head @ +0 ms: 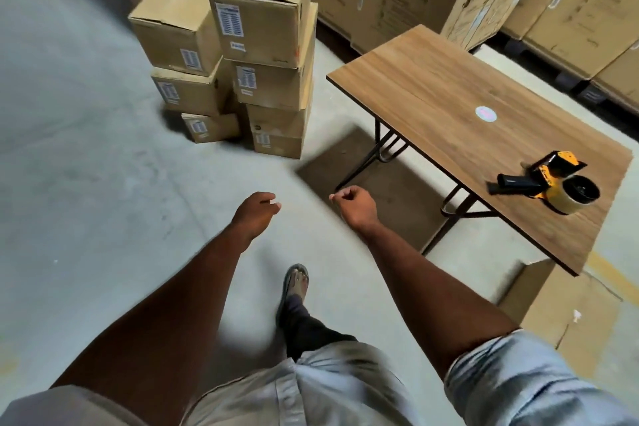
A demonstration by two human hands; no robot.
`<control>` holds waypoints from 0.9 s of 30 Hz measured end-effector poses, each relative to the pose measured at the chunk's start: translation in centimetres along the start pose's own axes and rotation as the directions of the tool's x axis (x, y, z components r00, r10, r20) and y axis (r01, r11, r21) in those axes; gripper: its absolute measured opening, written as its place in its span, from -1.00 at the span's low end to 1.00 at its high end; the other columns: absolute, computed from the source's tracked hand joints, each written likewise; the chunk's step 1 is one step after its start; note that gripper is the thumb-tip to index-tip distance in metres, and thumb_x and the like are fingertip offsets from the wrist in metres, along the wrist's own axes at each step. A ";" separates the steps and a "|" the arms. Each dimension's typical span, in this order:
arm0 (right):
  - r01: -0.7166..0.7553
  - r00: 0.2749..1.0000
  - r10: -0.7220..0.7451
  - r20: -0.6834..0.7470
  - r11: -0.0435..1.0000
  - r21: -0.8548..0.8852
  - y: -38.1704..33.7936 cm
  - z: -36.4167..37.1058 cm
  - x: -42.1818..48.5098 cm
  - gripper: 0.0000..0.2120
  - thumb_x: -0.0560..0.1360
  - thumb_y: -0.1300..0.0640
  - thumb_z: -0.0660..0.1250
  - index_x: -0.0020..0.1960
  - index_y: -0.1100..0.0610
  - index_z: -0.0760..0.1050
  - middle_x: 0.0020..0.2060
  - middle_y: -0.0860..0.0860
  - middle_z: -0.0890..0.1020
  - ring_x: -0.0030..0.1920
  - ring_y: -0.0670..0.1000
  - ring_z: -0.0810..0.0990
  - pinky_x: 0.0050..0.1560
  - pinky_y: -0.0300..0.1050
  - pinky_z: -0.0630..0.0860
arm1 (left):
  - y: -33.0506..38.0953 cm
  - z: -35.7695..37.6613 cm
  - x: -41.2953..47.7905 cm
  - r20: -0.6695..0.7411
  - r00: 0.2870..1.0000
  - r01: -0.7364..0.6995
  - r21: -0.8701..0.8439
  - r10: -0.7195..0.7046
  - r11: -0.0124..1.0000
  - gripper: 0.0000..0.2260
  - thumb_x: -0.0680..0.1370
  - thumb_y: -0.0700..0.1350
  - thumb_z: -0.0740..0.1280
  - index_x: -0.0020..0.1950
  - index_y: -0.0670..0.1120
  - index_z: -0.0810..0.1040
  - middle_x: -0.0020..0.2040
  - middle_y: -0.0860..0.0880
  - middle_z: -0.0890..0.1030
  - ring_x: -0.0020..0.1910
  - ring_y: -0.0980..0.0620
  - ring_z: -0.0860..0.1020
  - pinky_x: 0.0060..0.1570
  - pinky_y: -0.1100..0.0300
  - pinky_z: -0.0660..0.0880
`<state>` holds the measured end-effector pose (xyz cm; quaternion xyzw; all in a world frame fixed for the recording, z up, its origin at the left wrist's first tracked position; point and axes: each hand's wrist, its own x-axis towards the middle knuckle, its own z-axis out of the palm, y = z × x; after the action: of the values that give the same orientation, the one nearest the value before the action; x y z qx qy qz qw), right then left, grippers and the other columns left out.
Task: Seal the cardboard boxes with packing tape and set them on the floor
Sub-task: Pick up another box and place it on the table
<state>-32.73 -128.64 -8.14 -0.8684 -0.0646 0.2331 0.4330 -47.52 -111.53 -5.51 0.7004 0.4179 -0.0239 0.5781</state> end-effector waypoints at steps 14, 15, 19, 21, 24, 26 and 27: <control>0.003 0.992 -0.012 0.122 0.997 0.071 -14.3 10.2 17.5 -0.82 0.48 -0.04 0.38 -0.15 0.07 0.54 -0.17 -0.02 0.68 -0.09 0.05 0.67 -0.07 -0.13 0.54 | 7.9 -12.9 16.6 -0.104 0.995 -0.008 -0.005 0.008 1.000 -0.69 0.60 -0.06 0.35 0.34 -0.03 0.52 0.30 -0.04 0.54 0.26 -0.02 0.50 0.31 -0.02 0.46; 0.015 0.992 -0.022 0.124 0.998 0.062 -15.2 10.5 18.6 -0.81 0.49 -0.04 0.37 -0.10 0.09 0.57 -0.15 -0.01 0.69 -0.09 0.05 0.67 -0.13 -0.18 0.50 | 8.5 -13.7 17.6 -0.116 0.993 -0.010 -0.016 0.008 1.000 -0.69 0.59 -0.05 0.35 0.34 -0.02 0.52 0.30 -0.04 0.54 0.26 -0.02 0.51 0.32 -0.03 0.46; 0.000 0.994 -0.007 0.112 0.998 0.061 -18.0 11.7 22.9 -0.75 0.48 -0.09 0.36 -0.11 0.10 0.54 -0.16 0.06 0.69 -0.10 0.09 0.65 -0.15 -0.17 0.44 | 10.4 -16.3 21.6 -0.127 0.992 -0.006 -0.053 -0.001 0.999 -0.68 0.59 -0.06 0.34 0.35 -0.02 0.52 0.29 -0.04 0.55 0.27 -0.01 0.51 0.33 -0.05 0.46; -0.008 0.994 0.003 0.108 0.999 0.054 -19.0 12.1 25.0 -0.74 0.44 -0.14 0.35 -0.17 0.06 0.50 -0.17 0.05 0.69 -0.08 0.10 0.68 -0.05 -0.08 0.53 | 11.2 -17.2 23.8 -0.131 0.991 -0.001 -0.070 -0.009 0.998 -0.67 0.59 -0.06 0.35 0.36 -0.03 0.51 0.30 -0.05 0.55 0.27 -0.01 0.51 0.33 -0.04 0.45; -0.017 0.996 0.013 0.084 0.998 0.052 -20.9 12.9 28.5 -0.74 0.43 -0.17 0.35 -0.18 0.03 0.48 -0.14 0.03 0.69 -0.06 0.09 0.68 0.08 0.03 0.58 | 12.9 -18.4 27.8 -0.120 0.993 0.005 -0.080 -0.014 0.997 -0.65 0.59 -0.07 0.35 0.38 -0.05 0.50 0.31 -0.05 0.55 0.27 -0.02 0.51 0.33 -0.03 0.45; -0.021 0.998 0.016 0.062 0.997 0.077 -22.5 13.3 31.0 -0.70 0.40 -0.22 0.32 -0.17 0.02 0.48 -0.13 0.00 0.68 -0.05 0.08 0.68 0.11 0.11 0.59 | 14.2 -19.2 30.8 -0.099 0.995 -0.009 -0.083 0.001 0.997 -0.64 0.59 -0.07 0.36 0.39 -0.05 0.48 0.32 -0.05 0.55 0.27 -0.02 0.51 0.30 -0.01 0.46; -0.029 0.998 0.024 0.055 0.995 0.093 -23.3 13.5 32.3 -0.69 0.39 -0.24 0.31 -0.15 0.01 0.49 -0.12 -0.01 0.68 -0.04 0.07 0.67 0.11 0.15 0.60 | 15.0 -19.6 32.4 -0.088 0.996 -0.022 -0.084 0.015 0.996 -0.63 0.60 -0.07 0.35 0.40 -0.05 0.47 0.34 -0.05 0.54 0.28 -0.02 0.51 0.29 0.01 0.46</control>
<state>-8.36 -94.34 -8.14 -0.8414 -0.0535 0.2647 0.4681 -26.11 -76.90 -3.91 0.6794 0.4367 0.0298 0.5889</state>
